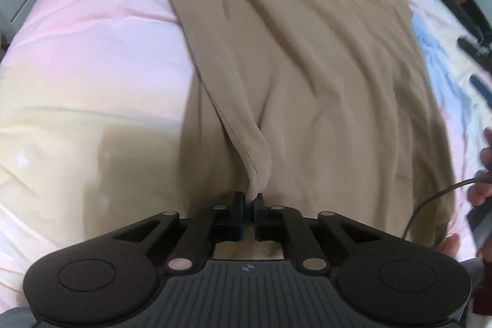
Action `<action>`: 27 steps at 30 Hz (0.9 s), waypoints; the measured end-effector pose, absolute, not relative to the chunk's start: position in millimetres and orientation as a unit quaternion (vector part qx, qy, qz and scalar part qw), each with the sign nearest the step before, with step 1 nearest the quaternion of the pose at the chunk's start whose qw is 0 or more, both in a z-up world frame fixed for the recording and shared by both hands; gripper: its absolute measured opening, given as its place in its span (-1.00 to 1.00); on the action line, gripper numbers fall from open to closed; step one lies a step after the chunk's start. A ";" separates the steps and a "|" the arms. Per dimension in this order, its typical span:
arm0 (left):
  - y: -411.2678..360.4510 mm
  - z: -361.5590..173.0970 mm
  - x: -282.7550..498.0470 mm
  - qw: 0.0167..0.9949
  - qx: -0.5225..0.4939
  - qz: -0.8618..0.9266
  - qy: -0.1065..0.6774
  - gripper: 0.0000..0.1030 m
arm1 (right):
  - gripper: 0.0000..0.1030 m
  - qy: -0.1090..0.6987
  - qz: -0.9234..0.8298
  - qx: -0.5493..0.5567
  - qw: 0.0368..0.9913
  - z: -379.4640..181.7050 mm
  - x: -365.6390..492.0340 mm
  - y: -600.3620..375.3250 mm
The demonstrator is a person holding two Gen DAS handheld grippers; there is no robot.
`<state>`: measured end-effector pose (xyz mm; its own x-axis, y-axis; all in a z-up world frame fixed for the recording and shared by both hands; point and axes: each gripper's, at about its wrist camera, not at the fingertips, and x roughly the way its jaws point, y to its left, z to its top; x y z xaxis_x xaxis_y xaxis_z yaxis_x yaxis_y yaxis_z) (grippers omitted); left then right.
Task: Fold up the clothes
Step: 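Smooth the T-shirt body flat with the left gripper, then open it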
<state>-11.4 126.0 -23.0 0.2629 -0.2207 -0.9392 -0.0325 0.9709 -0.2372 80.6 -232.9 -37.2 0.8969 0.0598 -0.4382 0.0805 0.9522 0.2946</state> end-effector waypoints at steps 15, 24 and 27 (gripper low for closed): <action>212.1 -10.1 -32.0 0.729 0.032 0.038 0.683 -0.87 | 0.64 0.244 0.006 0.163 0.956 -43.9 88.9 -230.0; 217.9 40.5 -49.9 0.777 0.055 0.036 0.627 0.10 | 0.64 0.236 0.019 0.166 0.957 -38.1 87.1 -227.0; 208.4 71.1 -42.6 0.809 0.064 0.033 0.584 0.40 | 0.64 0.233 0.022 0.160 0.959 -36.3 85.9 -224.1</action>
